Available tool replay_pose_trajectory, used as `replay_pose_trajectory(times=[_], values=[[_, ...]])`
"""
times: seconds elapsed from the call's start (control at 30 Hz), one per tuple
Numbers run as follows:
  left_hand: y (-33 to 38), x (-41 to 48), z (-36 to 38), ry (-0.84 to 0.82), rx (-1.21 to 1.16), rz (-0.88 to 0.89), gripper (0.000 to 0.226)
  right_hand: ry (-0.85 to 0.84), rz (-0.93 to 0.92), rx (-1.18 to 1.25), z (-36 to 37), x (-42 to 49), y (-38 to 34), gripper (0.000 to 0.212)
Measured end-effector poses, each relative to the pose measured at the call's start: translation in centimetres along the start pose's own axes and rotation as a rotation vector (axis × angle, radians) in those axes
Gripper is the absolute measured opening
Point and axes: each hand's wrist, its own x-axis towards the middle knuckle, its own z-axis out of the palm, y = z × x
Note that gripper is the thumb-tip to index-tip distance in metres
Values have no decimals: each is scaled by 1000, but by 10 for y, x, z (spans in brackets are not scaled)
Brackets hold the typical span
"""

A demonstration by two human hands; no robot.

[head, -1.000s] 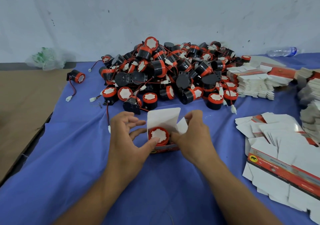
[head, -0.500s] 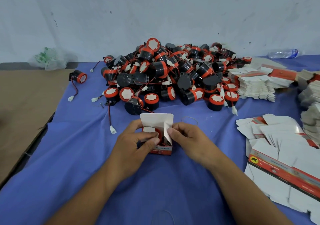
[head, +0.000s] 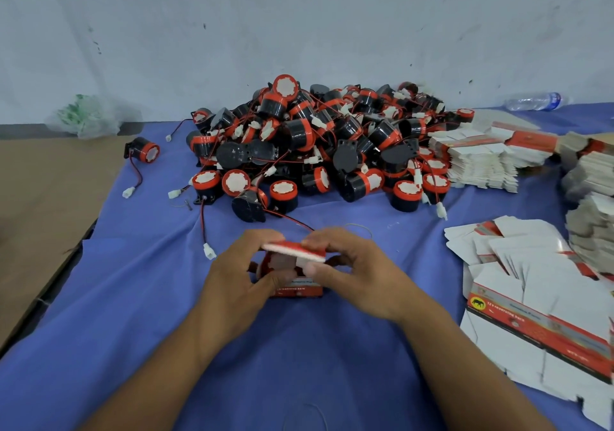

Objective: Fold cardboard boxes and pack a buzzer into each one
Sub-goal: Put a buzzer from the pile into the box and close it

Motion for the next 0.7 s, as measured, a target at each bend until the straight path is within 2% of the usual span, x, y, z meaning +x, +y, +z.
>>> replay_pose_trajectory(times=[0.03, 0.1, 0.27, 0.4, 0.5, 0.6, 0.7], values=[[-1, 1, 0, 1, 62, 47, 30, -29, 17, 7, 0, -2, 0, 22], [-2, 1, -1, -42, 100, 90, 31, -29, 11, -33, 3, -3, 3, 28], [-8, -3, -7, -333, 57, -2, 64, 7, -60, -144, 6, -1, 6, 39], [-5, -3, -6, -226, -5, 17, 47, -28, -165, -263, 2, -1, 0, 41], [2, -2, -7, -128, -103, 23, 31, -20, -163, -229, 2, 0, -3, 31], [2, -1, -7, -119, -48, 57, 35, -19, -182, -233, 4, 1, -3, 30], [-1, -2, -11, -186, -22, 43, 45, -71, -129, -253, 6, -1, 2, 38]])
